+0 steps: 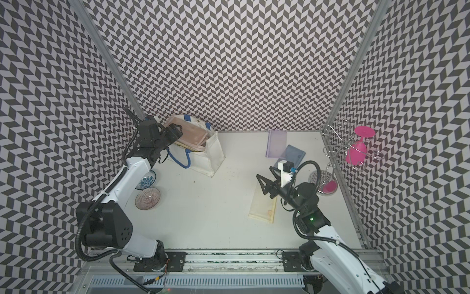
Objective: Put the pencil pouch into the canvas bag
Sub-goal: Place the pencil pouch in the canvas bag.
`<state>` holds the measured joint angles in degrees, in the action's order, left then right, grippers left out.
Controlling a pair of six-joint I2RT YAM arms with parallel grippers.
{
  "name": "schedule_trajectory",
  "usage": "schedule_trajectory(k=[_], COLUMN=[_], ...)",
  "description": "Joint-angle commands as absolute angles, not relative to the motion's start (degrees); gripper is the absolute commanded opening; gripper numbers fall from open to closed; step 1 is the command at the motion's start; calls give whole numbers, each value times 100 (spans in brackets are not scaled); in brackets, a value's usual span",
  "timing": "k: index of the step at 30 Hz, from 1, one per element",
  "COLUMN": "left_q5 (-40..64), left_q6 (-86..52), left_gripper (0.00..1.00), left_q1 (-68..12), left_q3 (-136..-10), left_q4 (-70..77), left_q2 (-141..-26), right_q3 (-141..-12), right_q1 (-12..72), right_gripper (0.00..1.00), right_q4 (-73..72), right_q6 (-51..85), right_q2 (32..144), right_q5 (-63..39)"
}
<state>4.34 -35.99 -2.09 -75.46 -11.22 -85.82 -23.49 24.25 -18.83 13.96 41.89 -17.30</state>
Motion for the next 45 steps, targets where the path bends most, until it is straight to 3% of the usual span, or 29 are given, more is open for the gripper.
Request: schedule_trajectory(k=[1, 4, 7, 19, 29, 36, 45], left_q5=[437, 431, 229, -299, -497, -474, -769], left_q6=[-3411, -3100, -2727, -1943, -1842, -1845, -1568], left_gripper=[76, 69, 68, 69, 70, 70, 75], left_q1=[-209, -320, -503, -483, -492, -495, -847], left_q3=[-7269, -7186, -7847, -10694, -10719, -10711, -10735], left_q4=[-1284, -1202, -1517, -2588, -2693, -2724, -2758], left_q2=[-8004, -7685, -7960, -11107, -12010, -12008, -10807], right_q3=[-2329, -2329, -2384, -2417, -2338, -2338, -2403], right_q1=[2446, 2448, 2447, 2440, 2446, 2449, 2445], right_gripper=[79, 79, 79, 81, 80, 80, 80], right_q4=[-2118, -2127, -2050, -1913, -2100, -2110, -1929], right_q6=[1354, 1363, 1431, 1327, 1362, 1346, 1345], right_q2=[4068, 4084, 4198, 4191, 4365, 4373, 4367], right_q5=[-1639, -1635, -1562, -1391, -1391, -1347, -1337])
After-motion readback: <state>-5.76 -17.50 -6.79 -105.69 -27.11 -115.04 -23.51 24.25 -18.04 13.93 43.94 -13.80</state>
